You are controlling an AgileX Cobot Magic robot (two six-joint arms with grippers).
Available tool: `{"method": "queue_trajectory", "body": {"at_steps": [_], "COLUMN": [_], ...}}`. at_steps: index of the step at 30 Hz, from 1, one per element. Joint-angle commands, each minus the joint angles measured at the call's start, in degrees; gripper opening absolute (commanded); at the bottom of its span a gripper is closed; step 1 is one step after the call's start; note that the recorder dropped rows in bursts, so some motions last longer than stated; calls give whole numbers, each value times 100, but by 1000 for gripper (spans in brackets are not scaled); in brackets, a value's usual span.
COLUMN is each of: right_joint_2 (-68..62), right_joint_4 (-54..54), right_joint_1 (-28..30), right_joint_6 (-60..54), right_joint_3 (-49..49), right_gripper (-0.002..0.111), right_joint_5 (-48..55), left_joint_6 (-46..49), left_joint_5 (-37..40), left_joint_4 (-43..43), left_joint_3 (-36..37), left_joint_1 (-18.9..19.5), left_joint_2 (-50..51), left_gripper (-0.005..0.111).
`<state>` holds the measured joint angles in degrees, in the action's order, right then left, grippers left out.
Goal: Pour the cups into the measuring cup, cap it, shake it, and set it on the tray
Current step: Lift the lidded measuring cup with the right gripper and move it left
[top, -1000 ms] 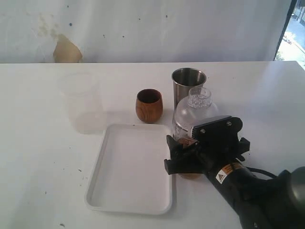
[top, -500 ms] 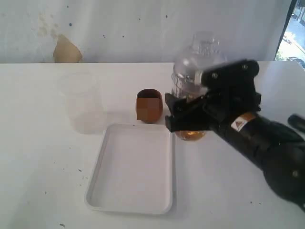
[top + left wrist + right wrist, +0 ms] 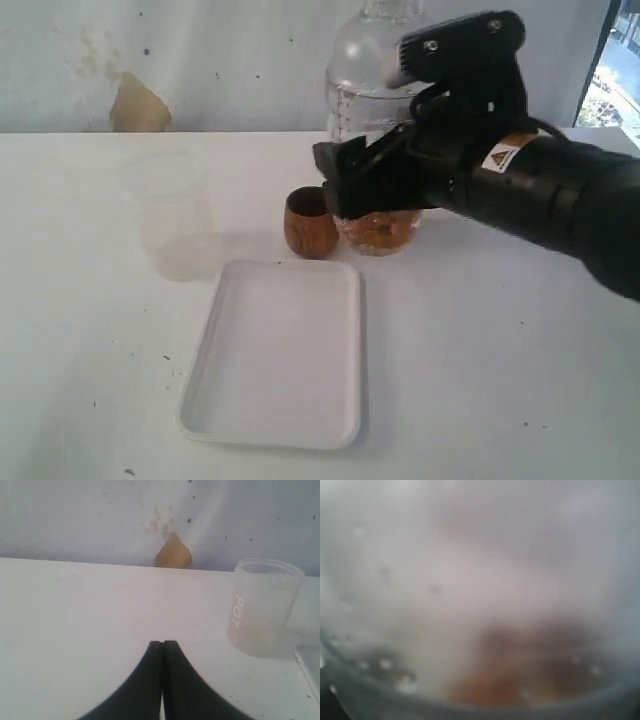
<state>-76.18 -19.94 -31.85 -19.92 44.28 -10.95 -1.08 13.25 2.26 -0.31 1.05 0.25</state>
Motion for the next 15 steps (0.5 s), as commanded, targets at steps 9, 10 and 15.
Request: {"method": "queue_trajectory", "body": {"at_steps": [9, 10, 15], "right_joint_2": [110, 110, 160], "right_joint_4": [576, -7, 1382], "right_joint_1": [193, 401, -133], "right_joint_6": [532, 607, 694], "right_joint_3": [-125, -154, -170], "right_gripper": [0, 0, 0], "right_joint_5": [-333, -553, 50], "left_joint_6": [2, 2, 2], "left_joint_5": [12, 12, 12], "left_joint_4": [-11, -11, -11], "left_joint_3": [31, 31, 31], "left_joint_1": [-5, -5, -5], "left_joint_2": [-25, -25, -25], "left_gripper": [0, 0, 0]}}
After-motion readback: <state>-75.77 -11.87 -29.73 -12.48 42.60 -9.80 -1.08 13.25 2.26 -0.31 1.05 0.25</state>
